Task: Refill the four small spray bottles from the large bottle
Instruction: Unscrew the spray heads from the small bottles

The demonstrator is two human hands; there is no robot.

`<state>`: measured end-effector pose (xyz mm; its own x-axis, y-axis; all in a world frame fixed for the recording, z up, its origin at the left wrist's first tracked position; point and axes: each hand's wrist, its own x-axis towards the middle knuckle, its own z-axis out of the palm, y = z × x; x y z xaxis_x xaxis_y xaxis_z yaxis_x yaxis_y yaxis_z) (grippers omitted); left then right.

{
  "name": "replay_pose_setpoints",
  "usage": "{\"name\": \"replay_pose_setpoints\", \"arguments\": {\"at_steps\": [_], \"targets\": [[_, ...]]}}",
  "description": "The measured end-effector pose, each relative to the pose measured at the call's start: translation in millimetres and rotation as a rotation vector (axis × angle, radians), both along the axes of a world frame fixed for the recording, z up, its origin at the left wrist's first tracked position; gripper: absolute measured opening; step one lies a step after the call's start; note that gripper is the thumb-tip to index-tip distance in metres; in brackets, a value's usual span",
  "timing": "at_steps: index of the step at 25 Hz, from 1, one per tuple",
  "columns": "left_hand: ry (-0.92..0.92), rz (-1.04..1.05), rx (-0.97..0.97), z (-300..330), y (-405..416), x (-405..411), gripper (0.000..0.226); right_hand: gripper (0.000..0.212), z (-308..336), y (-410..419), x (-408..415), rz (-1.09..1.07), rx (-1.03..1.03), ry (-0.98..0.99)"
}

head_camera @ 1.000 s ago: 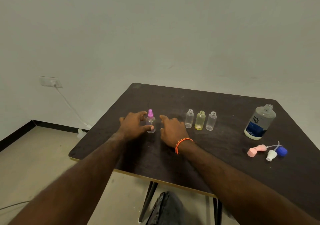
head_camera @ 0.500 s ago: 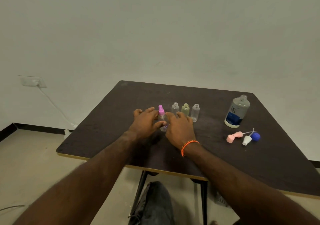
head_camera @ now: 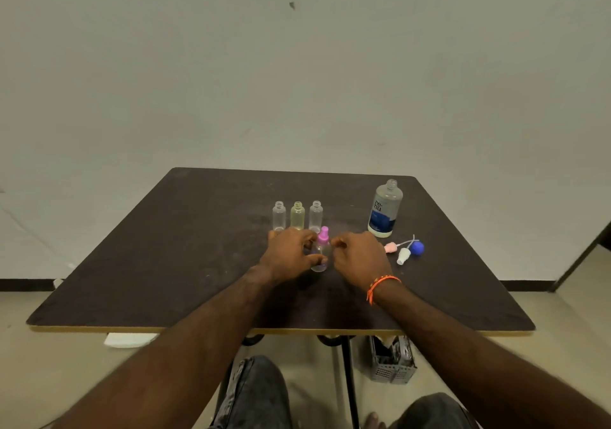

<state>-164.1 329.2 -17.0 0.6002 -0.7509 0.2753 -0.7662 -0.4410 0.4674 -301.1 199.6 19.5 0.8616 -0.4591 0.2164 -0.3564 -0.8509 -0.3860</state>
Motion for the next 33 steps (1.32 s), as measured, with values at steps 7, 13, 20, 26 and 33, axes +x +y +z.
{"name": "replay_pose_setpoints", "arguments": {"at_steps": [7,13,20,26,33], "targets": [[0.113,-0.001,-0.032,-11.6,-1.6,6.0,0.029,0.035,19.8,3.7,19.1,0.050,0.060,0.025],[0.109,0.045,-0.054,-14.4,-3.1,0.7,0.031,0.019,18.5,2.1,33.0,0.056,0.076,0.017],[0.134,0.038,-0.037,-12.2,-1.8,0.0,0.031,0.018,23.7,-13.8,28.2,0.254,0.091,0.086],[0.127,0.042,-0.037,-13.4,-0.3,-1.7,0.029,0.034,30.2,-16.6,39.1,0.187,0.039,0.140],[0.136,0.040,-0.023,-14.2,-0.8,-0.7,0.034,0.036,38.9,-15.0,42.3,0.406,0.104,0.225]]}}
